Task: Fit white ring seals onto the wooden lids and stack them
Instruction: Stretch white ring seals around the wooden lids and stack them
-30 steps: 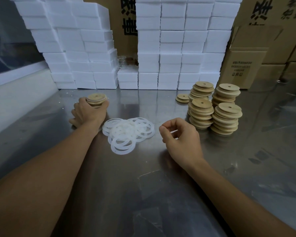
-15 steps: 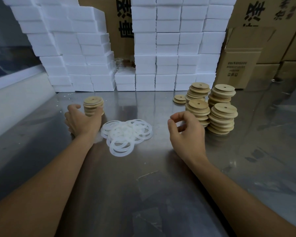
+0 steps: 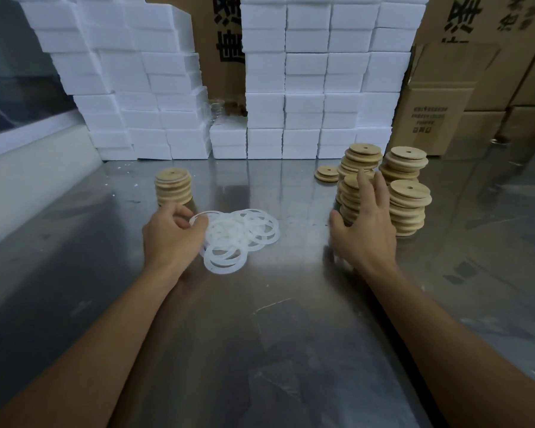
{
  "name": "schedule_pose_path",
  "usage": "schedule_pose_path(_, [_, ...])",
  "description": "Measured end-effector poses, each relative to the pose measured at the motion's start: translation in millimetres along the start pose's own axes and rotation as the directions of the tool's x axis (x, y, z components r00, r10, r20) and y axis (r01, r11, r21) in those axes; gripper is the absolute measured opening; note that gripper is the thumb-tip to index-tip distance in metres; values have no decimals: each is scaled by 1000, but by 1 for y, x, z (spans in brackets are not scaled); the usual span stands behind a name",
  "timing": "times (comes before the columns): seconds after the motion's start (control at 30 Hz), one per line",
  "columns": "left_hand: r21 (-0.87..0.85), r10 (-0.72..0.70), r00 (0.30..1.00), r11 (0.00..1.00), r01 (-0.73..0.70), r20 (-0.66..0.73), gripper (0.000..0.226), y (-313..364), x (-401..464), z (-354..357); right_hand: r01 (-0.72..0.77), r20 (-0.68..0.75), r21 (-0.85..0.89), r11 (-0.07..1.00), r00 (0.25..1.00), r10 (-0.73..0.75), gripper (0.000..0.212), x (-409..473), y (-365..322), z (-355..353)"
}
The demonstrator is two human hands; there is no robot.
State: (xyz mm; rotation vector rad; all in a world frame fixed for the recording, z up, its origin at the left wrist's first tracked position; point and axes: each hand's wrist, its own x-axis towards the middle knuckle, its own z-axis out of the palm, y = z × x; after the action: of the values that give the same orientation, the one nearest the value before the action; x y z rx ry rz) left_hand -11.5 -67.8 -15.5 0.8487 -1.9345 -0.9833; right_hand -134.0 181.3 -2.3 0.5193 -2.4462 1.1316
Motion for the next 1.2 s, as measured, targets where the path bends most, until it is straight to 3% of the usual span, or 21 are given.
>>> schedule_pose_path(0.1, [5,80,997,997,-80,18,15,5,-10,-4,-14,-18,0,1000,1000,14,73,1,2,1])
schedule_pose_path(0.17, [62,201,978,977,-205,59,17,10,-19,-7,-18,-48,19,1000,999,19,71,1,2,1])
schedule_pose_path(0.27, [214,358,912,892,-397,199,33,17,-30,-8,-10,-85,-6,1000,996,10,67,1,1,0])
schedule_pose_path(0.37, [352,380,860,797,-491,339,44,18,-36,-5,-1,-130,-50,999,991,-6,54,1,0,0])
schedule_pose_path(0.6, [353,386,844,782,-514,373,35,16,-35,-5,40,-253,18,999,967,-34,35,3,0,-2])
schedule_pose_path(0.77, [351,378,848,788,-506,371,33,17,-35,-4,182,-292,100,978,945,-146,30,1,-2,-3])
schedule_pose_path(0.93, [349,459,770,703,-619,443,43,20,-39,-5,244,-232,272,931,955,-183,27,-9,-20,1])
schedule_pose_path(1.07, [336,447,753,699,-631,483,37,25,-42,-3,168,-141,440,882,983,-116,25,-22,-35,7])
schedule_pose_path(1.2, [326,469,754,701,-634,459,33,28,-43,-3,154,-92,417,896,988,-127,20,-25,-38,8])
